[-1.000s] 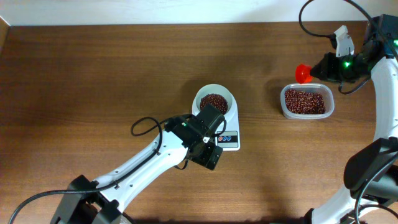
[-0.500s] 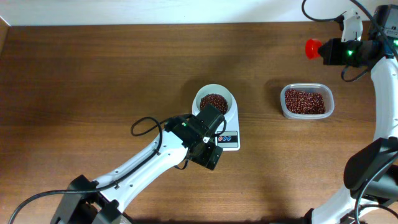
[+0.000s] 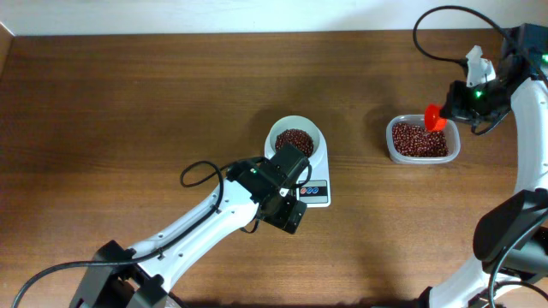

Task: Scoop item into bowl and weigh 50g on scale

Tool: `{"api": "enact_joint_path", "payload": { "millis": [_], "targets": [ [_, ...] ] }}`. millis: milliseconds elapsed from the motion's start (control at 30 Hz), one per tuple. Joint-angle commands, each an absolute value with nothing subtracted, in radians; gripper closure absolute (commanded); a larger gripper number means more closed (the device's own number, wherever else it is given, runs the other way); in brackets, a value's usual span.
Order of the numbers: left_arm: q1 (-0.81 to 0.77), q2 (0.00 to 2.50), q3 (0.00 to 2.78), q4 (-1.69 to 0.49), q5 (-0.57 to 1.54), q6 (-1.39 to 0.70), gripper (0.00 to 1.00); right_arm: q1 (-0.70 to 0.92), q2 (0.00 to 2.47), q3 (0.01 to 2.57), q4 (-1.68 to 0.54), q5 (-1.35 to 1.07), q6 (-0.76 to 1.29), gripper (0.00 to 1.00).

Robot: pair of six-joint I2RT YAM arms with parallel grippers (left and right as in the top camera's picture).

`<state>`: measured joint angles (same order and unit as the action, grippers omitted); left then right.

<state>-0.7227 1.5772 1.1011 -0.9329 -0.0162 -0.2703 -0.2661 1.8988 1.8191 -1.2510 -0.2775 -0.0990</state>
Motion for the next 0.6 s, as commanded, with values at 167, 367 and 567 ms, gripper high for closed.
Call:
{"api": "enact_joint_path", "payload": {
  "millis": [167,367,567],
  "targets": [
    [-0.726,1.567,1.095,-0.932,-0.026,-0.269,0.01,-0.222,1.893,1.712,-1.153,-0.22,-0.018,0.96],
    [-0.726,1.567,1.095,-0.932,-0.026,-0.269,0.01,-0.196,1.92,1.693,-1.117,-0.225,-0.017,0.96],
    [-0.726,1.567,1.095,-0.932,-0.026,-0.269,0.01,-0.196,1.92,1.689,-1.118,-0.227,-0.017,0.96]
  ]
}}
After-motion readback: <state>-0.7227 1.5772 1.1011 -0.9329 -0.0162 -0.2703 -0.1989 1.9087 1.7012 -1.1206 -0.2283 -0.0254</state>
